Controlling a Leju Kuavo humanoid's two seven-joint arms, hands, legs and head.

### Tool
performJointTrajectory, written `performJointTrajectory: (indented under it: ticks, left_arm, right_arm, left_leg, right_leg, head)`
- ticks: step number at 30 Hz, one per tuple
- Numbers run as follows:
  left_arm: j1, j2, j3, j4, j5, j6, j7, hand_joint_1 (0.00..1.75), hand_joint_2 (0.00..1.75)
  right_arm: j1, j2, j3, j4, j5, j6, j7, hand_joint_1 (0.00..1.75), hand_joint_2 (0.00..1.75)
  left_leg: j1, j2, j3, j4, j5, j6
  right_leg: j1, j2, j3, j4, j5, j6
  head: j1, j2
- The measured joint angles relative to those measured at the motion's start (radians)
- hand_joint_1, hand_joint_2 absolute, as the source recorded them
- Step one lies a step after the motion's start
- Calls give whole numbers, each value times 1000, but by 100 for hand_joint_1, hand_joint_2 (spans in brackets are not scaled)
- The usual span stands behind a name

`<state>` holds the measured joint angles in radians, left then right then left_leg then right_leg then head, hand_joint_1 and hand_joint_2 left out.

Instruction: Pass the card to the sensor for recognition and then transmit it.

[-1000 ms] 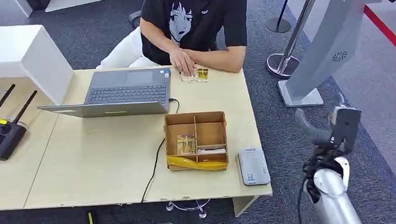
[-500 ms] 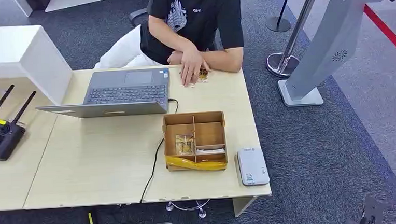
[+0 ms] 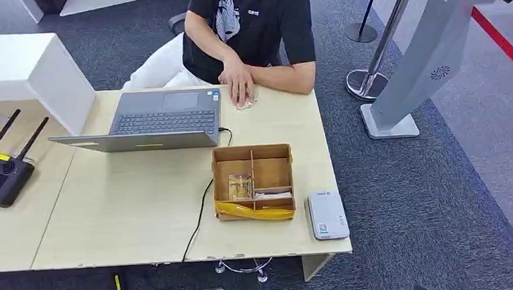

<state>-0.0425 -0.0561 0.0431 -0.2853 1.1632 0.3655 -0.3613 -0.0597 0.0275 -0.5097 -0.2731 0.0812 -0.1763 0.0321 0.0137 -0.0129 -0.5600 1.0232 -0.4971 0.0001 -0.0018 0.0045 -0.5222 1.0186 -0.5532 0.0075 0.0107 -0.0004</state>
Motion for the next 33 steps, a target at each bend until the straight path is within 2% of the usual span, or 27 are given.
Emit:
performJointTrajectory:
  ticks: [10, 18, 24, 25, 30, 31, 33]
  left_arm:
    - [37, 4, 8, 0, -309, -102, 87, 0, 175]
    - [77, 14, 8, -3, -574, -183, 168, 0, 175]
    - [98, 19, 7, -13, -727, -231, 216, 0, 175]
    - [104, 20, 7, -15, -764, -243, 227, 0, 175]
    - [135, 26, 7, -34, -957, -300, 286, 0, 175]
    - [140, 28, 7, -39, -990, -310, 296, 0, 0]
    - [149, 29, 6, -45, -1054, -330, 316, 0, 0]
  right_arm:
    - [42, -10, 67, 8, -8, 58, -17, 0, 175]
    - [86, -14, 153, 8, -31, 95, -23, 0, 175]
    - [109, -15, 206, 3, -42, 116, -25, 0, 175]
    - [116, -15, 217, 0, -46, 121, -26, 0, 0]
    - [154, -15, 287, -20, -61, 148, -29, 0, 0]
    - [160, -15, 301, -25, -64, 152, -29, 0, 0]
    - [168, -15, 323, -32, -69, 160, -30, 0, 0]
  left_leg:
    - [0, 0, 0, 0, 0, 0]
    - [0, 0, 0, 0, 0, 0]
    - [0, 0, 0, 0, 0, 0]
    - [0, 0, 0, 0, 0, 0]
    - [0, 0, 0, 0, 0, 0]
    - [0, 0, 0, 0, 0, 0]
    - [0, 0, 0, 0, 0, 0]
  right_leg:
    - [0, 0, 0, 0, 0, 0]
    - [0, 0, 0, 0, 0, 0]
    - [0, 0, 0, 0, 0, 0]
    - [0, 0, 0, 0, 0, 0]
    - [0, 0, 0, 0, 0, 0]
    - [0, 0, 0, 0, 0, 0]
    - [0, 0, 0, 0, -1, 0]
  head:
    - [0, 0]
    - [0, 0]
    - [0, 0]
    - [0, 0]
    - [0, 0]
    - [0, 0]
    - [0, 0]
